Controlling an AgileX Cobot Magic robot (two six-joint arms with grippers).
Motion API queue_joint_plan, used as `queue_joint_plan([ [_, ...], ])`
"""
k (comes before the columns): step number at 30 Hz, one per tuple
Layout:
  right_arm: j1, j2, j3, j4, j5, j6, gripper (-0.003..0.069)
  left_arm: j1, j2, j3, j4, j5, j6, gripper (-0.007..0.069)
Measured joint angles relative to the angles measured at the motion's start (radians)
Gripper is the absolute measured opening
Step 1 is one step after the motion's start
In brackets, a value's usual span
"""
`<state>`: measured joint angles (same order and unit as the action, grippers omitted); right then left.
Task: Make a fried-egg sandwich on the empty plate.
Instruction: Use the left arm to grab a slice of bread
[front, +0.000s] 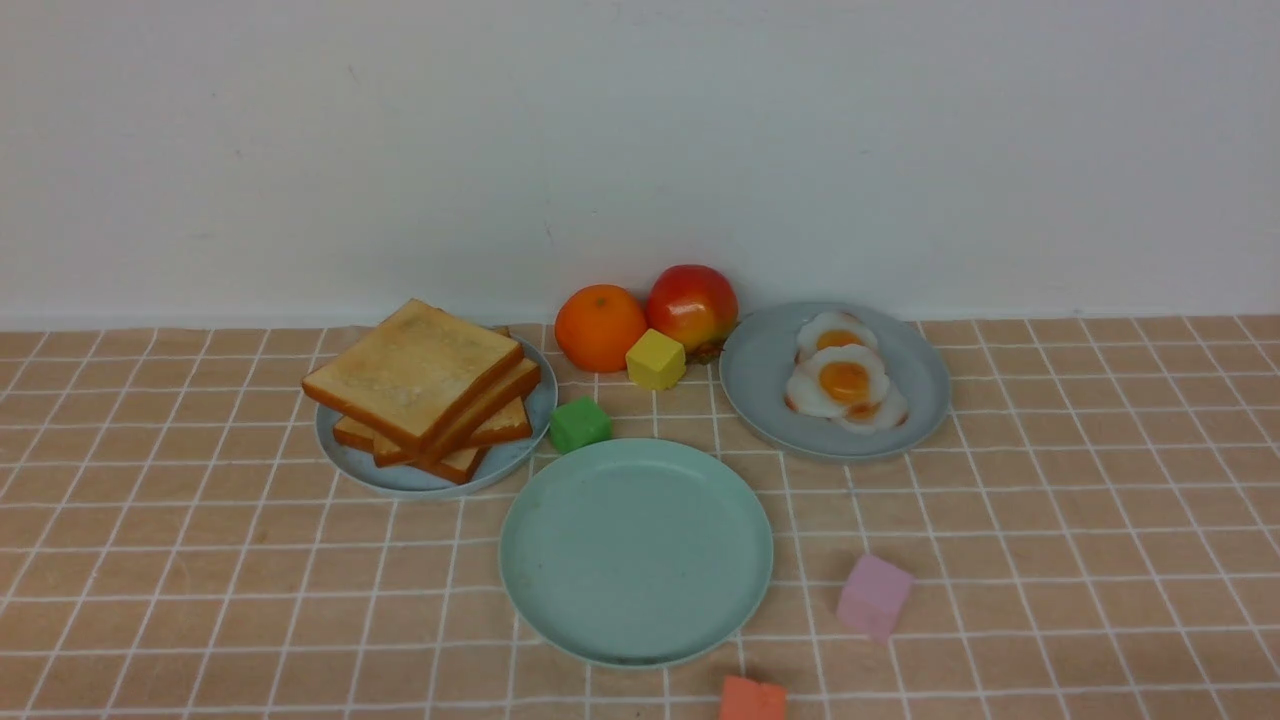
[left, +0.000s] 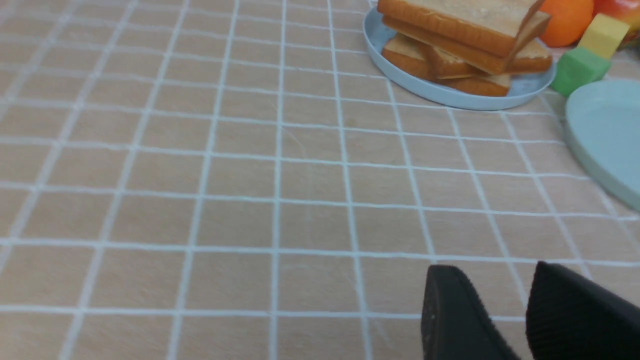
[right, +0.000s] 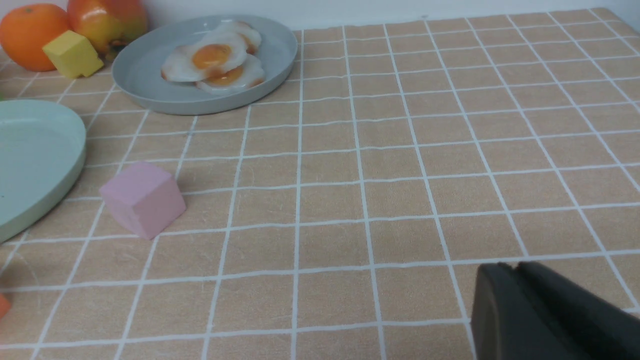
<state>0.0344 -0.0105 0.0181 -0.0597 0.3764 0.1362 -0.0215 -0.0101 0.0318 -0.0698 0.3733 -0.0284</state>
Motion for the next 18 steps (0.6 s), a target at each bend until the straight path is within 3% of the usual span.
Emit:
queue_joint_plan([
  [8,0.0,0.0,0.0,0.0,0.0,0.0,0.0052,0.0,0.0,0.0,0.038,-0.021,0.013,0.0238],
  [10,0.0,0.0,0.0,0.0,0.0,0.0,0.0052,0.0,0.0,0.0,-0.025,-0.07,-0.013,0.0238],
  [18,0.0,0.0,0.0,0.0,0.0,0.0,0.0052,0.0,0.0,0.0,-0.542,-0.29,-0.245,0.0238],
])
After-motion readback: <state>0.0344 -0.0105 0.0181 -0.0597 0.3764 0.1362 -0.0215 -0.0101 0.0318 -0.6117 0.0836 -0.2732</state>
